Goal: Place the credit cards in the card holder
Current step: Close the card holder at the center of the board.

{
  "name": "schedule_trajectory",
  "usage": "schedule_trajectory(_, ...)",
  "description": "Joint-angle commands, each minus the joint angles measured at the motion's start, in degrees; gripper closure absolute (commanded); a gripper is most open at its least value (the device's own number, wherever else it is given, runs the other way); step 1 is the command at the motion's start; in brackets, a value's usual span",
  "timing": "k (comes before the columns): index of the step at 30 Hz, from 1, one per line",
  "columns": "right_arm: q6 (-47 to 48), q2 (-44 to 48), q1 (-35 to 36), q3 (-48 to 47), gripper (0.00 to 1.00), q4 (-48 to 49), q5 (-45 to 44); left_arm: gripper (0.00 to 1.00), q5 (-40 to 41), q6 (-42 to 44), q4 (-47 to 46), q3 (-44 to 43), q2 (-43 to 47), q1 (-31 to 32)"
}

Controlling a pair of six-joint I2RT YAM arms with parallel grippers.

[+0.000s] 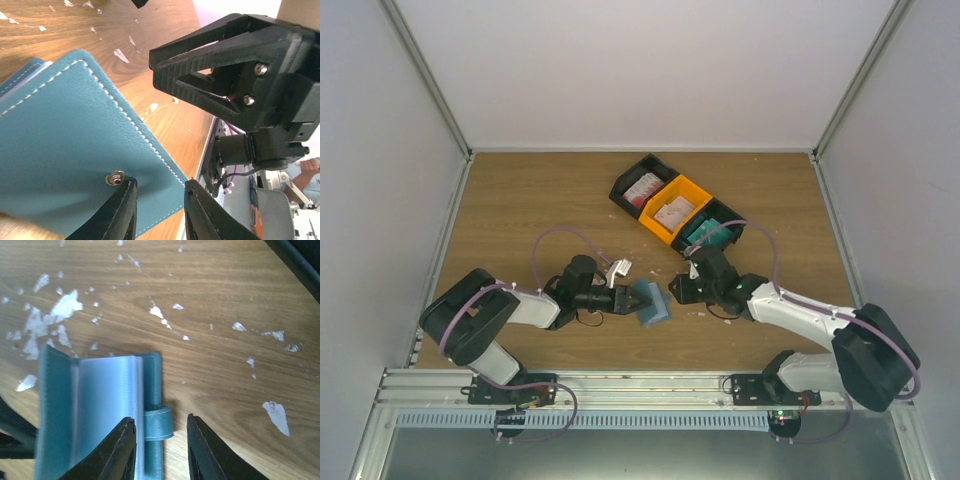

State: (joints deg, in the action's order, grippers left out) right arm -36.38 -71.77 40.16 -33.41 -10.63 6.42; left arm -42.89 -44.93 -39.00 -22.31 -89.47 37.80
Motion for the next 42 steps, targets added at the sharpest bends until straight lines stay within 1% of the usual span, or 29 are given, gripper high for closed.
schedule_trajectory(1,1.0,-3.3,-0.4,-1.8,0.75,-1.6,-3.4,0.71,2.6,2.6,0.2,-1.6,0.1,0.3)
schedule_trajectory(3,0.9,-4.6,-0.3,-2.3,0.78,-1.2,-3.5,0.72,2.6,2.6,0.4,-2.3,-1.0,0.3)
schedule_trajectory(5,1.0,-5.5,-0.3,-2.4,0.8,-0.2,-2.2,0.73,2.6,2.3,0.1,-2.7,-2.1,0.3)
schedule_trajectory(9,1.3,-2.8,0.2,-2.0,0.8,2.1,-0.4,0.75,3.2,2.1,1.6,-3.9,-3.8,0.4)
schedule_trajectory(10,1.0,-1.5,0.3,-1.6,0.76,2.8,-0.4,0.76,4.1,2.1,2.9,-4.2,-4.0,0.4)
schedule_trajectory(12,0.1,2.0,0.3,0.1,0.67,4.9,-0.6,0.79,6.0,2.4,5.8,-4.9,-4.1,0.5)
schedule_trajectory(13,0.1,4.1,0.3,1.3,0.63,6.8,0.5,0.8,7.0,2.7,7.6,-5.2,-4.2,0.5)
schedule_trajectory(14,0.1,5.1,0.3,2.4,0.61,8.6,2.2,0.8,7.6,2.9,8.8,-5.4,-4.2,0.5)
schedule_trajectory(16,0.3,4.4,0.3,3.1,0.61,10.4,5.2,0.81,8.1,3.2,10.4,-6.0,-4.5,0.5)
schedule_trajectory(17,0.7,3.1,0.5,2.8,0.62,10.5,6.5,0.81,8.2,3.2,10.9,-6.2,-4.5,0.5)
schedule_trajectory(19,1.5,-0.3,1.2,1.7,0.69,10.3,7.5,0.81,8.3,3.2,11.0,-6.1,-4.3,0.6)
schedule_trajectory(23,1.4,-5.9,3.5,0.8,0.79,9.2,6.9,0.8,9.1,3.5,11.8,-5.8,-3.3,0.6)
schedule_trajectory(26,-0.4,-8.2,4.5,1.2,0.86,8.2,5.1,0.8,9.5,3.5,12.7,-5.4,-2.2,0.6)
schedule_trajectory(28,-1.4,-8.7,5.0,1.7,0.91,7.9,4.4,0.77,10.2,3.7,14.3,-5.5,-1.0,0.6)
schedule_trajectory(29,-1.7,-8.9,5.2,2.0,0.93,8.0,4.6,0.73,11.0,3.7,15.3,-5.5,-0.2,0.6)
schedule_trajectory(33,-3.8,-10.0,5.5,2.3,0.96,8.7,6.5,0.61,21.9,1.6,24.1,-5.0,4.0,0.5)
schedule_trajectory(35,-5.0,-11.2,5.6,2.1,0.98,9.3,7.8,0.57,24.7,1.4,26.3,-4.5,5.5,0.6)
schedule_trajectory(38,-6.2,-12.8,5.6,1.6,0.99,10.4,9.6,0.52,23.6,0.5,26.2,-3.6,5.8,0.5)
schedule_trajectory(40,-6.3,-13.1,5.6,1.2,0.99,10.5,9.9,0.51,22.2,-0.7,25.7,-3.2,4.8,0.5)
schedule_trajectory(42,-6.2,-13.3,5.6,0.5,0.99,10.4,9.8,0.51,19.9,-2.5,22.7,-2.0,3.7,0.5)
